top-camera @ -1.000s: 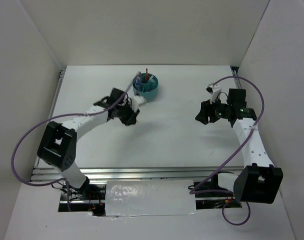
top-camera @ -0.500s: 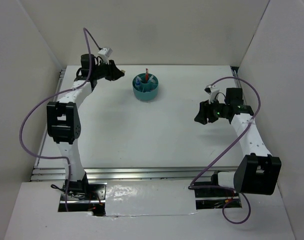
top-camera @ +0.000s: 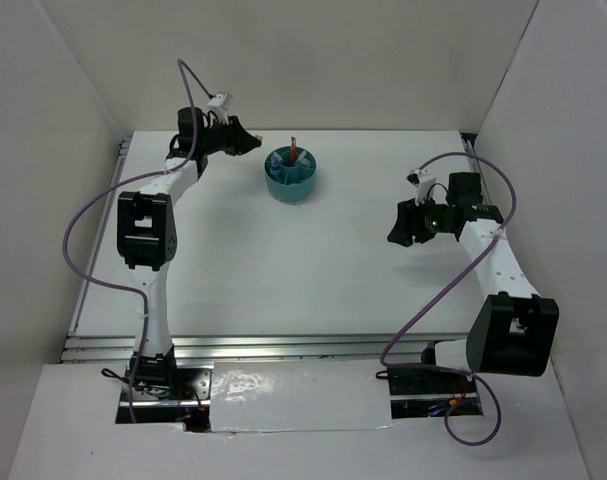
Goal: Sort the stationery into containers
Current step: Place the stationery in the storage box.
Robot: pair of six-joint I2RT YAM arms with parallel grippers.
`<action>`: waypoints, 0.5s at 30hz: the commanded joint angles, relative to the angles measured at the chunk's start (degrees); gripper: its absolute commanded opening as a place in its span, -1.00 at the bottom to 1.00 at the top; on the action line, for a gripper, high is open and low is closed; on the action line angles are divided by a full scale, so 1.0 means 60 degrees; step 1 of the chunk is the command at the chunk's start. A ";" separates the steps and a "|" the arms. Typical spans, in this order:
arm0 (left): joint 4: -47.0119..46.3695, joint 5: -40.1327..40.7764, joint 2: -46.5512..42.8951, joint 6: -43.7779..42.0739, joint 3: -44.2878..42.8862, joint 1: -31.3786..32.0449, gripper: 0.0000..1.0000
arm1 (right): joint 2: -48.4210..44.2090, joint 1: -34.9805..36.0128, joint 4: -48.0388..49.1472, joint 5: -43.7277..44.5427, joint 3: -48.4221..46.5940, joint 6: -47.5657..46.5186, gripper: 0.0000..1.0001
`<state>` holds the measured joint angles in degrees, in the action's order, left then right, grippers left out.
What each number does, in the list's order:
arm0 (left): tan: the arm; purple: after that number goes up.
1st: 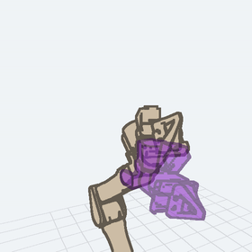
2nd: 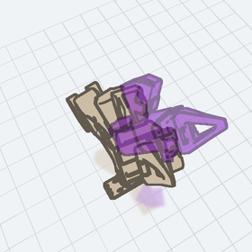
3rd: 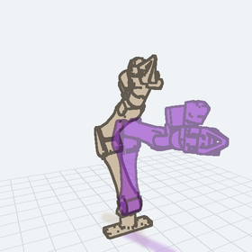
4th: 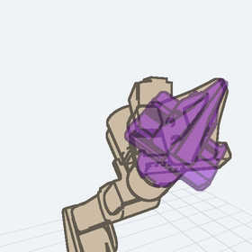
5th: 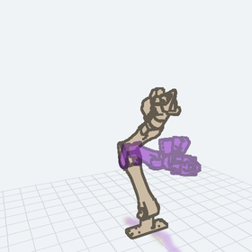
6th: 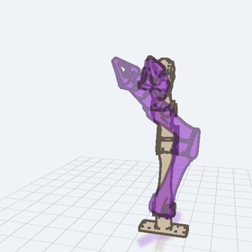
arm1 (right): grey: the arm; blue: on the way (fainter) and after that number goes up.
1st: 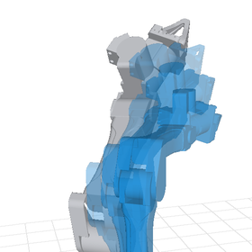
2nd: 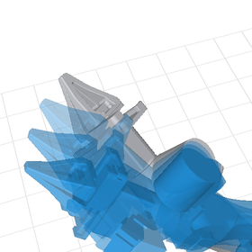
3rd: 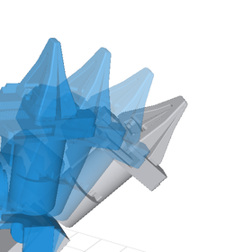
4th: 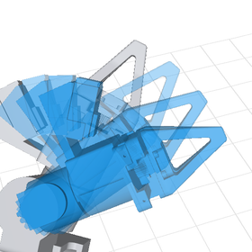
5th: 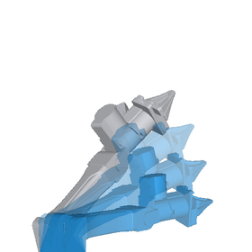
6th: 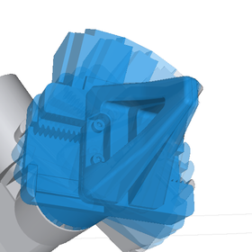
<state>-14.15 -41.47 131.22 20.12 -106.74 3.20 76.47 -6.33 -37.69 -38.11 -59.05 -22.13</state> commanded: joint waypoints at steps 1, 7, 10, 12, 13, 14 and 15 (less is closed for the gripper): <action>-0.0499 -0.0280 0.0351 0.0163 -0.0754 0.0286 -0.66 | 0.0073 -0.0073 0.0057 -0.0035 -0.0559 0.0055 0.23; 0.0118 -0.0134 0.0835 -0.0204 -0.1341 0.0521 -0.66 | 0.0029 -0.0073 0.0056 0.0023 -0.0457 0.0012 0.23; 0.0002 -0.0075 0.0996 0.0044 -0.1444 0.0565 -0.65 | 0.0000 -0.0073 0.0071 0.0052 -0.0413 -0.0017 0.23; -0.0029 -0.0017 0.1098 0.0075 -0.1487 0.0594 -0.64 | 0.0014 -0.0088 0.0042 0.0052 -0.0427 -0.0018 0.22; 0.0058 0.0013 0.1128 0.0002 -0.1502 0.0623 -0.64 | 0.0029 -0.0088 0.0027 0.0038 -0.0442 -0.0047 0.23; 0.0088 0.0042 0.1157 -0.0057 -0.1531 0.0638 -0.64 | 0.0044 -0.0088 -0.0002 0.0038 -0.0457 -0.0061 0.23; 0.0117 0.0042 0.1158 -0.0086 -0.1532 0.0682 -0.62 | 0.0044 -0.0088 -0.0017 0.0052 -0.0486 -0.0062 0.23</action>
<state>-11.90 -41.17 137.34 19.84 -113.38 7.14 76.79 -6.39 -37.74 -38.06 -59.79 -22.15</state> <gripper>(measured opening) 0.369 0.612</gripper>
